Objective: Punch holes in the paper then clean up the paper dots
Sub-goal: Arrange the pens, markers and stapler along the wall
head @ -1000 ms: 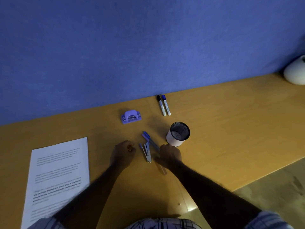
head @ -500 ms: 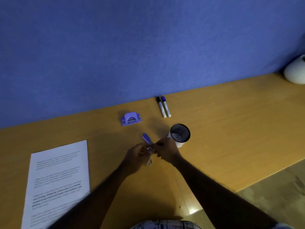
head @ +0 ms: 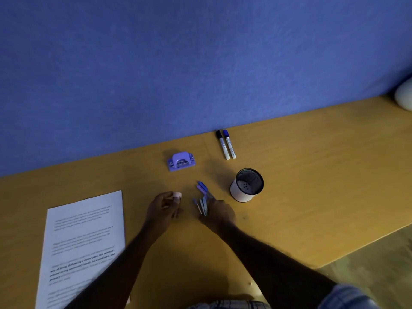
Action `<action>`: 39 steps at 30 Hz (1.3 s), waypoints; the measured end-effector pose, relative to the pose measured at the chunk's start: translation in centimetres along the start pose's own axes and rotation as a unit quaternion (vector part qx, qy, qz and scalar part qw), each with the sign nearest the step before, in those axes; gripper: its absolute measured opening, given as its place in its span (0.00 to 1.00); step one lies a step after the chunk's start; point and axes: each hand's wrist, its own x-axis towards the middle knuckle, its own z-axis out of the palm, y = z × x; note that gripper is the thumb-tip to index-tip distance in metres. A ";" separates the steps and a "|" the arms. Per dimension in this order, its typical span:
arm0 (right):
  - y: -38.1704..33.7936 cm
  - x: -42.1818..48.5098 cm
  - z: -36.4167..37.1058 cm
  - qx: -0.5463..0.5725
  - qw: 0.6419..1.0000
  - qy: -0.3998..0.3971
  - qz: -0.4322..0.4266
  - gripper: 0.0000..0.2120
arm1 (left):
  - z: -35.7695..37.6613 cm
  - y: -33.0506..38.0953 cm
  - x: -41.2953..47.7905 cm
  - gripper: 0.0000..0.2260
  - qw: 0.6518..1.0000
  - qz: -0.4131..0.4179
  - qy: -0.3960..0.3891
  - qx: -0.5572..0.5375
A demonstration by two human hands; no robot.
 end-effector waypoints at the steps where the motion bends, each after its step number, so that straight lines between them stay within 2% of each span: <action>1: -0.1 0.1 0.2 0.004 1.000 -0.004 0.006 0.21 | -0.1 0.0 0.1 0.12 1.000 0.005 0.003 0.002; 6: -0.3 0.0 0.1 0.071 0.997 -0.001 0.015 0.13 | -0.2 0.0 0.6 0.12 1.000 0.012 0.025 0.004; 10: -0.9 -0.2 -2.5 0.105 0.991 0.074 -0.036 0.11 | 0.8 0.4 1.5 0.12 0.996 0.043 0.073 -0.012; 14: -1.8 1.0 -8.1 0.158 0.968 0.181 -0.074 0.10 | 2.3 0.8 3.0 0.11 0.996 0.056 0.058 -0.030; 18: -1.0 4.4 -13.9 0.187 0.951 0.233 -0.082 0.12 | 4.1 2.5 4.4 0.05 0.996 0.071 0.053 -0.034; 20: 0.2 6.9 -15.9 0.167 0.958 0.230 -0.048 0.11 | 4.9 3.4 5.2 0.00 0.995 0.086 0.040 -0.034; 23: 2.8 11.2 -17.3 0.123 0.969 0.210 0.031 0.13 | 5.8 4.6 6.9 0.01 0.996 0.074 0.003 -0.052; 25: 4.5 13.8 -17.4 0.109 0.973 0.196 0.060 0.16 | 6.4 5.1 8.2 0.10 0.996 0.072 -0.010 -0.052; 27: 5.7 16.1 -17.2 0.107 0.974 0.185 0.076 0.15 | 7.2 5.5 9.5 0.11 0.996 0.075 -0.015 -0.049; 30: 6.9 19.2 -16.8 0.091 0.976 0.175 0.097 0.16 | 8.6 5.4 11.1 0.02 0.995 0.066 -0.017 -0.068; 33: 7.8 21.9 -16.6 0.047 0.977 0.173 0.116 0.18 | 10.0 5.3 12.2 0.08 0.995 0.056 -0.020 -0.075; 39: 8.8 25.4 -16.3 0.003 0.974 0.184 0.131 0.20 | 12.2 5.4 14.2 0.06 0.997 0.054 -0.009 -0.060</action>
